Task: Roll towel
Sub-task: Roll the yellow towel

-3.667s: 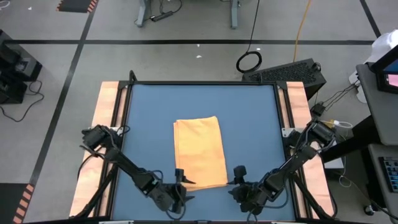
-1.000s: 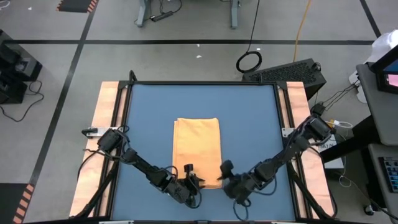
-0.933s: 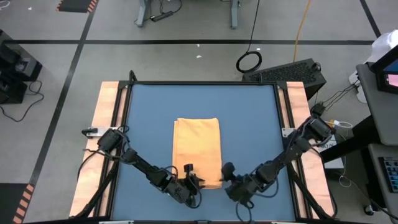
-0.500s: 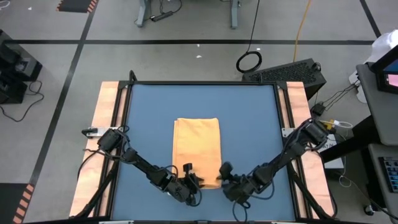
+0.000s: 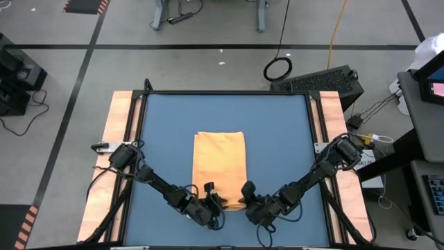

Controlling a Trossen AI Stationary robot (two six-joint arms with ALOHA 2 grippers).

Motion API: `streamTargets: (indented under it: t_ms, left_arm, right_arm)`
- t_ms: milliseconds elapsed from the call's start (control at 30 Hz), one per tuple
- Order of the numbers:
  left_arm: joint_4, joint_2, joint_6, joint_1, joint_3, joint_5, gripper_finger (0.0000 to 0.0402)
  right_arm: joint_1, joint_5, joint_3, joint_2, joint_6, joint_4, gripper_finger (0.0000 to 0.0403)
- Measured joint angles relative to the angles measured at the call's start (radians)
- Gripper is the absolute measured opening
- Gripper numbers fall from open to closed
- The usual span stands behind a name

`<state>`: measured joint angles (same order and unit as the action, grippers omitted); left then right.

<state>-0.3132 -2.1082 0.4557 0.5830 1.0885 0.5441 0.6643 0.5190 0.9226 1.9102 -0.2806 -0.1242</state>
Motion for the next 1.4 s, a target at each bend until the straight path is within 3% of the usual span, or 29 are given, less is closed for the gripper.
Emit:
streamTargets:
  t_ms: [100, 233, 367, 600, 833, 1033, 1400]
  left_arm:
    - [-0.025, 0.0, 0.022, -0.001, 0.0, 0.007, 0.0124]
    - [-0.036, 0.011, 0.036, 0.01, 0.0, 0.008, 0.0164]
    - [0.002, 0.066, 0.033, 0.06, 0.0, 0.036, 0.0217]
    - [0.271, 0.118, 0.037, 0.21, 0.0, 0.163, 0.0272]
    - [0.513, 0.116, 0.037, 0.313, 0.0, 0.191, 0.0276]
    - [0.667, 0.119, 0.025, 0.33, 0.002, 0.247, 0.0263]
    - [0.688, 0.122, -0.289, 0.329, 0.002, 0.231, 0.025]
  right_arm:
    - [-0.003, -0.028, 0.0, 0.0, 0.022, -0.013, 0.0059]
    - [-0.005, -0.05, 0.0, 0.001, 0.11, -0.023, 0.0012]
    - [-0.001, -0.052, 0.0, 0.001, 0.23, -0.025, 0.0012]
    - [0.019, -0.041, 0.0, -0.003, 0.312, -0.031, 0.0004]
    - [0.016, 0.007, 0.0, -0.008, 0.324, -0.03, 0.0003]
    - [0.01, 0.005, 0.0, -0.009, 0.34, -0.026, 0.0003]
    - [0.01, 0.004, 0.0, -0.009, 0.351, -0.023, 0.0002]
